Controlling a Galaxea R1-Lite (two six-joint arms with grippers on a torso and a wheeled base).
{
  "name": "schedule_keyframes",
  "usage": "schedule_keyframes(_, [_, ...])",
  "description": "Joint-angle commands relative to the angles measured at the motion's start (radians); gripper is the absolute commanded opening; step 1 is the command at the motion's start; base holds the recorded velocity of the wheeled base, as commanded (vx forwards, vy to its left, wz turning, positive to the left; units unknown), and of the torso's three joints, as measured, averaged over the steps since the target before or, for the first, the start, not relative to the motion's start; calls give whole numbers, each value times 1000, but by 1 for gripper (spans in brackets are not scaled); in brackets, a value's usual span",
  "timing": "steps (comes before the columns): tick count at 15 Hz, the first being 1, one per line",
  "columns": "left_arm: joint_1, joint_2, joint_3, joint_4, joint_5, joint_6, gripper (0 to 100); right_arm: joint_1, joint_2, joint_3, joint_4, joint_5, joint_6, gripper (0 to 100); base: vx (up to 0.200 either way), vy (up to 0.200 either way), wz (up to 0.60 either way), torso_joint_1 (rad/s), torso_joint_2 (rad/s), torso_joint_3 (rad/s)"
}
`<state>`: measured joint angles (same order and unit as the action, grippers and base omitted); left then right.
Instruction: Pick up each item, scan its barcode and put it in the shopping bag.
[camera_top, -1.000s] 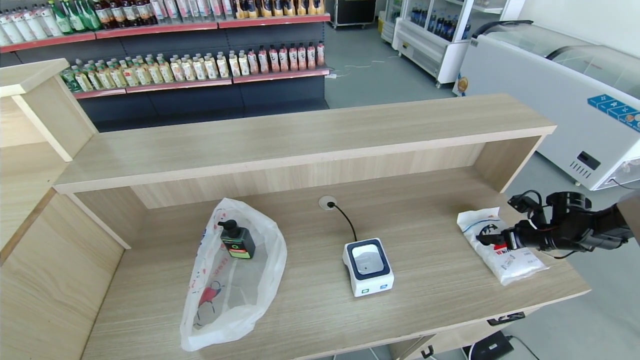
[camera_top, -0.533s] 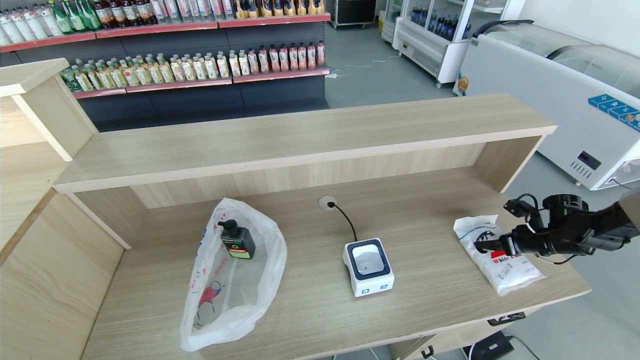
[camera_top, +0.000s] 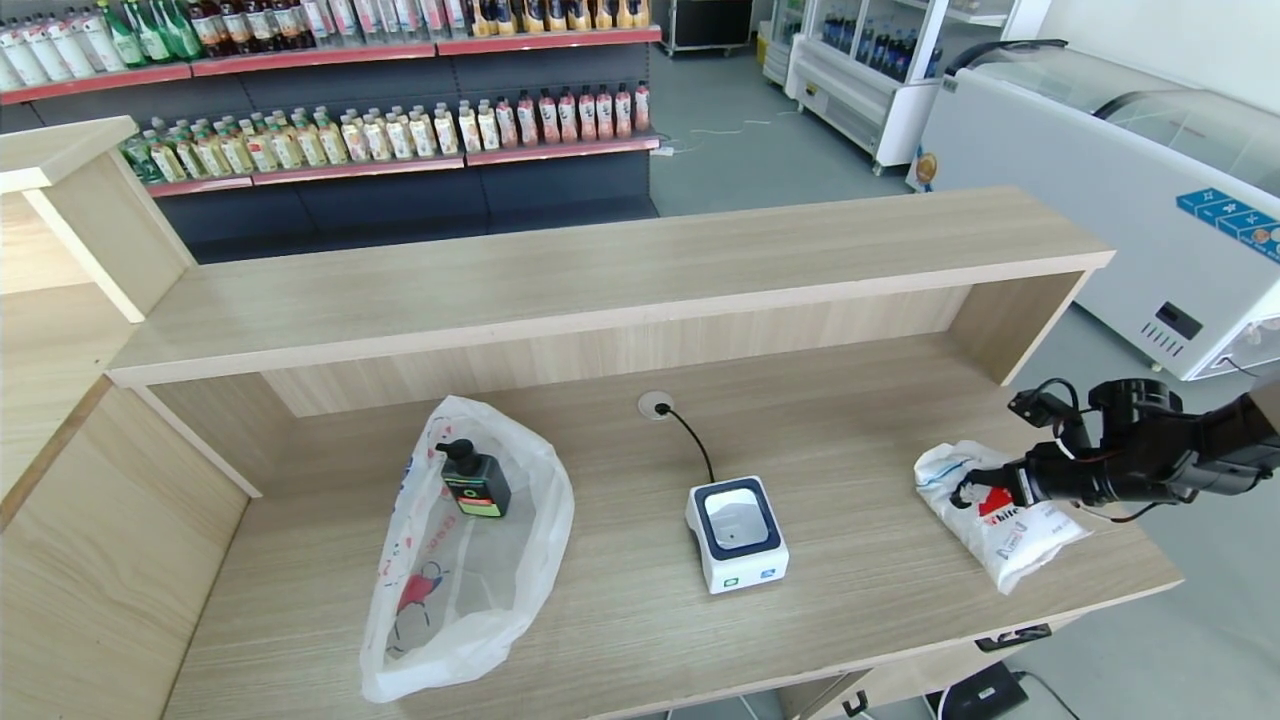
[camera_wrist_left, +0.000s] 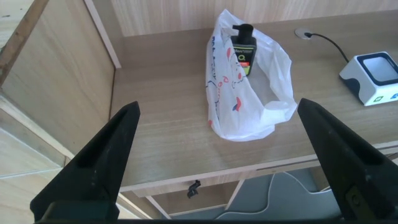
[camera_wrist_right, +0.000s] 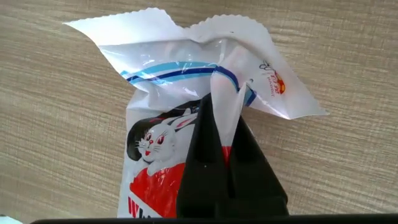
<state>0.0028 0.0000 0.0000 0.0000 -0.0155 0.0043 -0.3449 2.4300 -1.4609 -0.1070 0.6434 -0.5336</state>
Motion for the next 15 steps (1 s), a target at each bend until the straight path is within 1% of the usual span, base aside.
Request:
schedule_keyframes(1, [0,0,0,2,2,0,100,0,-14,2,-5,1,-2,0,0,0,0,0,0,0])
schedule_keyframes(2, [0,0,0,0,0,0,100,0,-23,4,-6,2,-3,0,0,0,0,0,0,0])
schedule_keyframes(5, [0,0,0,0,0,0,100,10,-111,39,-31,2,-82,0,0,0,0,0,0,0])
schedule_keyframes(8, [0,0,0,0,0,0,100,9,-229,135,-54,4,-216,0,0,0,0,0,0,0])
schedule_keyframes(12, [-1,0,0,0,0,0,100,7,-338,206,-54,1,-273,0,0,0,0,0,0,0])
schedule_keyframes(15, [0,0,0,0,0,0,100,-2,-385,269,-56,1,-367,0,0,0,0,0,0,0])
